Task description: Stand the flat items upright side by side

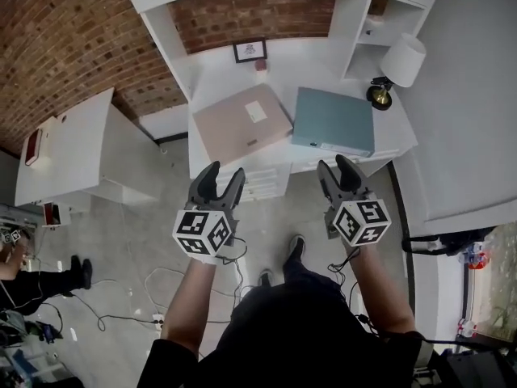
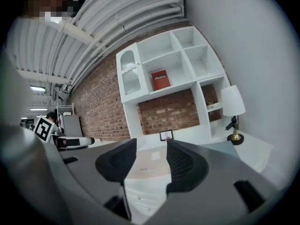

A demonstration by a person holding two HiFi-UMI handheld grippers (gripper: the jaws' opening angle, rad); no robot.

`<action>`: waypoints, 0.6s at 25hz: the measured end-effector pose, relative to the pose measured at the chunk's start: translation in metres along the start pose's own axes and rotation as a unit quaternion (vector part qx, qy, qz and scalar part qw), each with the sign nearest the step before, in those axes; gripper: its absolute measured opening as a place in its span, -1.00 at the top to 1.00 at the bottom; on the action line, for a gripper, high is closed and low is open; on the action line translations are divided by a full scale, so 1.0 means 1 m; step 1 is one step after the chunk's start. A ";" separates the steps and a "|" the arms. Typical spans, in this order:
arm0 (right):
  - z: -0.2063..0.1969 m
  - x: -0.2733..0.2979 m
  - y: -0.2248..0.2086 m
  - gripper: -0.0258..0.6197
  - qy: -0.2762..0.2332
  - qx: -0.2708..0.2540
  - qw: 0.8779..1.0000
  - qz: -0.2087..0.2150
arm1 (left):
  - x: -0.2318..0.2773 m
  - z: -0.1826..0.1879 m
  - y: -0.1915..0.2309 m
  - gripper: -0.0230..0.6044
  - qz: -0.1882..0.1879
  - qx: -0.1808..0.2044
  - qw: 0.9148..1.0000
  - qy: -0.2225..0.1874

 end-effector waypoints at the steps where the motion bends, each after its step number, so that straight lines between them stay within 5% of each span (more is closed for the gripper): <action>1: -0.001 0.013 -0.006 0.33 0.004 0.009 1.000 0.012 | 0.008 0.001 0.001 0.19 0.002 -0.003 1.000 0.006; 15: -0.040 0.129 -0.041 0.33 0.114 0.114 0.981 0.110 | 0.102 0.021 0.028 0.15 -0.003 0.085 0.990 0.111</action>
Point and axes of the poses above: the fingertips, and each gripper's own axes: x forward along the fingers, y to its left, z out of its top, the point moved 7 cm from there along -x, backward along the fingers
